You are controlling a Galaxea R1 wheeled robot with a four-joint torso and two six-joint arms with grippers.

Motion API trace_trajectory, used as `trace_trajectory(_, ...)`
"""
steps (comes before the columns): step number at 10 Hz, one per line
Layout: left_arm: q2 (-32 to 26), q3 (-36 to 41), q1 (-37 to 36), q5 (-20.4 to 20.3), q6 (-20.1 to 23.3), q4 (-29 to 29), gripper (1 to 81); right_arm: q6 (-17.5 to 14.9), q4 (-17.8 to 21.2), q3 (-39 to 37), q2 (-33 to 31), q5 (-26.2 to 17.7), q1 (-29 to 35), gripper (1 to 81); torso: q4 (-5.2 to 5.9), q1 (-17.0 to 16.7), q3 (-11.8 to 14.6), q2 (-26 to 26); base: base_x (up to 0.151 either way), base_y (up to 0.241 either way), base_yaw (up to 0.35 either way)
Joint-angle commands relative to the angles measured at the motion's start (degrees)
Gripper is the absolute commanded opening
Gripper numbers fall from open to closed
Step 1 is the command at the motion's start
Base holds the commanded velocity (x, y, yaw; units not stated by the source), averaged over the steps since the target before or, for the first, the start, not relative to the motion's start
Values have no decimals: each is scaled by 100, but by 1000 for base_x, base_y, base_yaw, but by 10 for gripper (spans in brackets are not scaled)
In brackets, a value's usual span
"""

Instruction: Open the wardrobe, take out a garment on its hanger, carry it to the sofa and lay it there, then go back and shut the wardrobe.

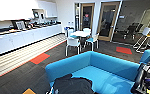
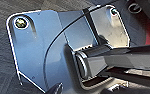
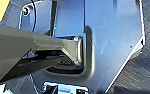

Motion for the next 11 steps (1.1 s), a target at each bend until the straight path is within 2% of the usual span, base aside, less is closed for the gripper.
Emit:
trace_trajectory(1,37,1,-173,370,32,4,811,-19,-14,31,63,-336,145,811,0,0,0,0,0,0,226)
trace_trajectory(10,37,1,-173,379,41,13,811,-2,3,57,81,-310,119,811,0,-2,0,0,0,0,226)
trace_trajectory(11,46,1,-173,475,41,4,811,-10,3,48,107,-275,127,811,0,0,0,0,0,0,241)
